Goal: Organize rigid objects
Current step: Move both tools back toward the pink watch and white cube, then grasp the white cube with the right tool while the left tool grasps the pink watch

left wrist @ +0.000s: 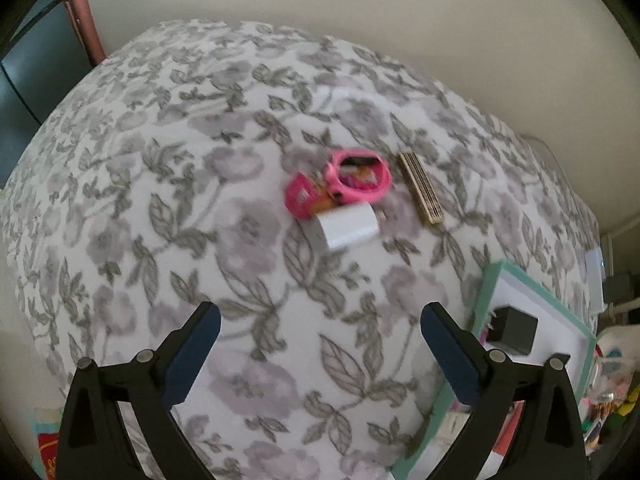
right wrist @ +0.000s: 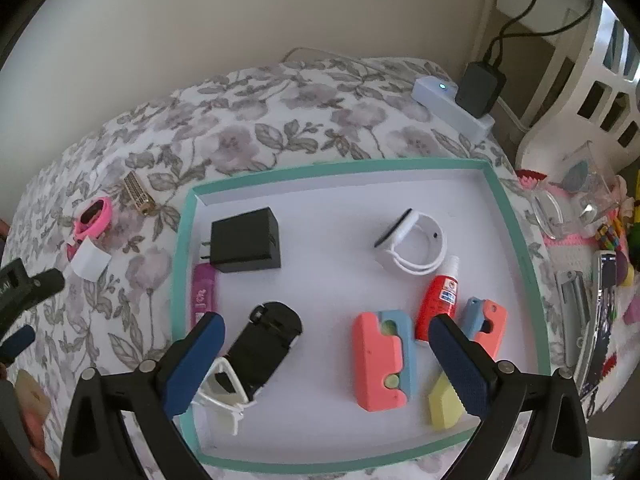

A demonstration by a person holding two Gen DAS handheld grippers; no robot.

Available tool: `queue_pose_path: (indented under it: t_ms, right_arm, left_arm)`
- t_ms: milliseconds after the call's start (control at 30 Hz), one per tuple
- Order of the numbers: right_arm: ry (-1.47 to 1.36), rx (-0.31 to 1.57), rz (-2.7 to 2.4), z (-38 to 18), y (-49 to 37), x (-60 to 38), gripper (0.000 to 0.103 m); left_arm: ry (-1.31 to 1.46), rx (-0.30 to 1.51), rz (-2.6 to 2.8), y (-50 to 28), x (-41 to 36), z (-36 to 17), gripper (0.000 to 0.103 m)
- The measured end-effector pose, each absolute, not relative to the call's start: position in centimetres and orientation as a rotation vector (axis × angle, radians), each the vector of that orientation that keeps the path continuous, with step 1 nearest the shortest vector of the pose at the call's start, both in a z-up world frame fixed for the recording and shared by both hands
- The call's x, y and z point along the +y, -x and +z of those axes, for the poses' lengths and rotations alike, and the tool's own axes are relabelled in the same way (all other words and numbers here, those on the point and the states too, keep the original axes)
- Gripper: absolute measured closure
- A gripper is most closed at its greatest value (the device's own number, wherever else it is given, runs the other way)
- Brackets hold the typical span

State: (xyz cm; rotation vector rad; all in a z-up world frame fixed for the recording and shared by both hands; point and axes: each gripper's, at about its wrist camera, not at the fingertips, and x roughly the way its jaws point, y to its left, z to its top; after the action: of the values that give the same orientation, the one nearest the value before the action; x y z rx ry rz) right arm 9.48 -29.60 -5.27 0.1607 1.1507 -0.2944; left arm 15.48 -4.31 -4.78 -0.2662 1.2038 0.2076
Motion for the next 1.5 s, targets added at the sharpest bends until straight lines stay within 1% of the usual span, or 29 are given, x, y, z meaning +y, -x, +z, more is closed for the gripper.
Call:
queue_pose_path:
  t_ms: [333,433,567,933,1167,1400,1467,1500]
  right_arm:
    - [-0.169,1.094,-0.181,-4.2,-11.5,-26.2,0.0]
    - [-0.169,1.072,-0.143,-3.8,-12.6,-24.8,0.0]
    - [-0.149,1.06,-0.089,-3.6,-14.2,-22.7,0.0]
    - [-0.075,1.075,0.028,-5.2,-18.3,-17.6,0.0]
    - [-0.047,1.102,0.133,-7.3,-20.6,-13.6,0.001]
    - [-0.015,1.148,0.19,-9.9,-21.9,-10.8,0.008]
    - [-0.005,1.151,0.211,-10.4,-22.1,-10.0,0.012]
    - [0.0,1.152,0.218,-10.6,-22.2,-9.8,0.017]
  left_arm:
    - [0.332,1.05,0.258,-16.9,1.6,-2.6,0.0]
    - [0.353,1.029,0.272,-17.2,3.2,-2.7,0.0]
    - [0.414,1.047,0.251,-17.9,4.6,-3.8,0.0]
    - [0.488,1.121,0.188,-19.9,5.2,-7.5,0.0]
    - [0.467,1.161,0.225,-21.0,7.6,-9.3,0.0]
    - [0.511,1.191,0.214,-21.5,9.2,-11.1,0.0]
    - [0.526,1.194,0.192,-21.7,9.2,-11.2,0.0]
    - [0.531,1.195,0.181,-21.9,9.2,-11.3,0.0]
